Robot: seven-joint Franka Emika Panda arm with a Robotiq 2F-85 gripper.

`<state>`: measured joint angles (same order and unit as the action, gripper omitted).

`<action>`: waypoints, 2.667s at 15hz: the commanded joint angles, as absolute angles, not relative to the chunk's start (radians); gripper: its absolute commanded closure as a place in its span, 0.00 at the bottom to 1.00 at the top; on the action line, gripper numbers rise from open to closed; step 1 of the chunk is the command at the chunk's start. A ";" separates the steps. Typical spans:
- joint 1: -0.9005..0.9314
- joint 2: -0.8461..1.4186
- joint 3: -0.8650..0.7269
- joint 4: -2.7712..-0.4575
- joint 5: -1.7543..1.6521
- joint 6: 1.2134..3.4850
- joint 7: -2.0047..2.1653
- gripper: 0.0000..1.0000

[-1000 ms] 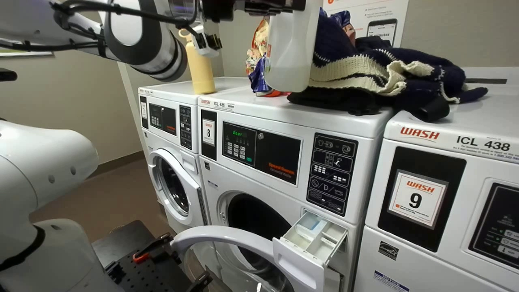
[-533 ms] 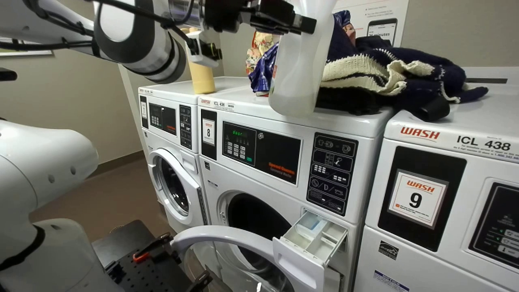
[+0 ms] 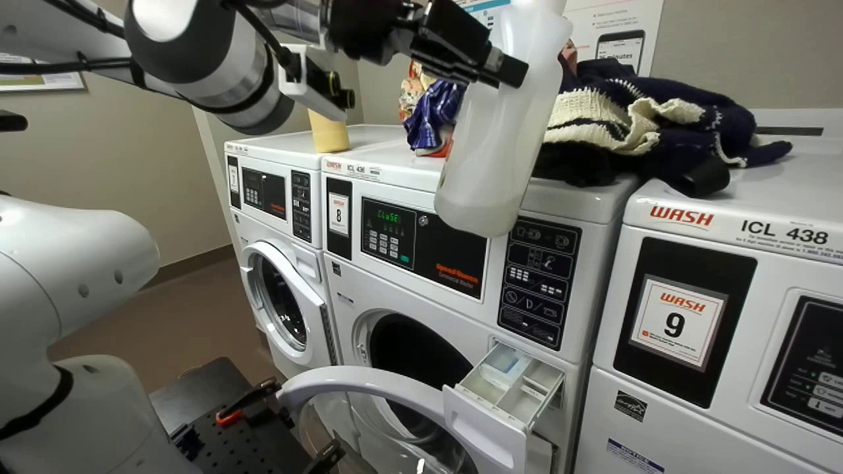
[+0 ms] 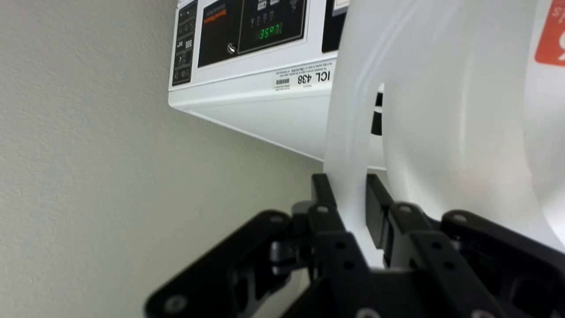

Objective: Pour the liquid soap in the washing machine dispenser

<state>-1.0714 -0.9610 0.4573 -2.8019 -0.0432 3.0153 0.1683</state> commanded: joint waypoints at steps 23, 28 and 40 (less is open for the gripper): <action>-1.005 -0.706 0.450 -2.647 -0.885 2.534 0.128 0.94; -0.812 -0.604 0.281 -2.632 -1.075 2.385 0.125 0.94; -0.324 -0.445 -0.127 -2.606 -1.226 2.123 0.050 0.94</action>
<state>-0.3833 -0.4563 -0.0851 -2.6524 -1.1988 2.2028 0.1202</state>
